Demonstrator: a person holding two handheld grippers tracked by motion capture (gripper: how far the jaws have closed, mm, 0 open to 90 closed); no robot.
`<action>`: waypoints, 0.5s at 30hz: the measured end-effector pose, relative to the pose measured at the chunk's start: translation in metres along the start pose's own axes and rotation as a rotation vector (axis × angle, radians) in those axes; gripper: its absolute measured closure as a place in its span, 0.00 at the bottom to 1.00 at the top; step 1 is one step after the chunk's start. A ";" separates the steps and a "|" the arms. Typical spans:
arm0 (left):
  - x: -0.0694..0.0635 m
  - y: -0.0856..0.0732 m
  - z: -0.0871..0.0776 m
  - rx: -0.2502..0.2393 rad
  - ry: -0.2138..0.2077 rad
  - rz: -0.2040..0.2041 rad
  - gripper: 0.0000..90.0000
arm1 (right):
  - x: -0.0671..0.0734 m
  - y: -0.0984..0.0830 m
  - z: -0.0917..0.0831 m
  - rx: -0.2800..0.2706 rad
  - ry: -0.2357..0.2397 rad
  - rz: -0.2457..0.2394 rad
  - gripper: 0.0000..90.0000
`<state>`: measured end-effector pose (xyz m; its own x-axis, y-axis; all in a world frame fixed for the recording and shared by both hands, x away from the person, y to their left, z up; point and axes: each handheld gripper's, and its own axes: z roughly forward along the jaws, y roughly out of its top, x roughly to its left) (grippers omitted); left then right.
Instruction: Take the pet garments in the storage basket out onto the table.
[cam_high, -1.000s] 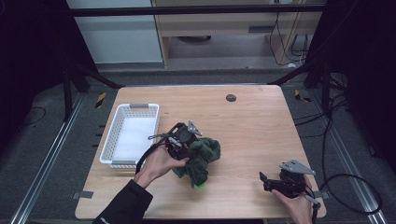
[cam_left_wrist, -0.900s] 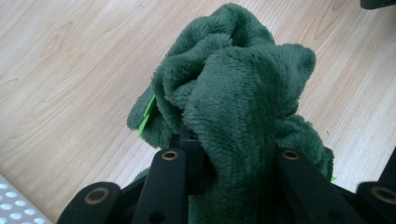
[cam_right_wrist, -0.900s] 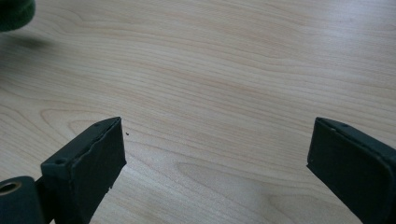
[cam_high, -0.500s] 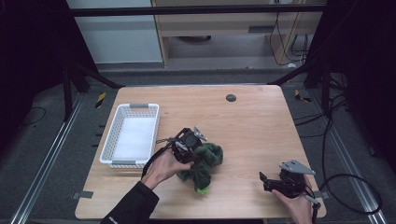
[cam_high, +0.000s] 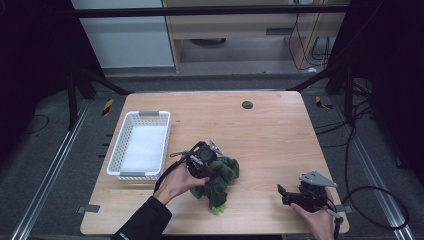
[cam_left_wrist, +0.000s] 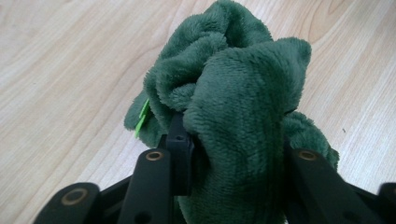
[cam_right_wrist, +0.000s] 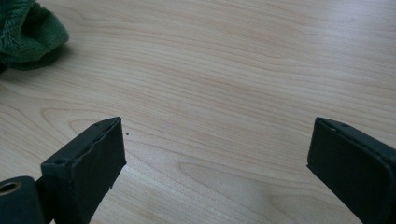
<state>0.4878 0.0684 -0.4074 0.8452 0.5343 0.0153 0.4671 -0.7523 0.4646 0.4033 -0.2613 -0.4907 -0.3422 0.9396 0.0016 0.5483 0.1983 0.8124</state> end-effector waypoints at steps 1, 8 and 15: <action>0.000 -0.001 0.001 -0.001 -0.001 0.000 0.68 | 0.000 0.000 0.000 0.000 0.001 0.000 0.05; 0.000 -0.003 -0.001 -0.037 -0.003 -0.009 0.52 | 0.000 0.000 0.000 0.000 0.003 0.000 0.05; -0.002 -0.006 -0.010 -0.090 -0.005 -0.011 0.40 | 0.000 0.000 0.000 -0.001 0.000 -0.002 0.05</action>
<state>0.4806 0.0750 -0.4017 0.8416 0.5401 0.0054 0.4514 -0.7087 0.5422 0.4034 -0.2612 -0.4907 -0.3434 0.9392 0.0002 0.5472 0.1999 0.8128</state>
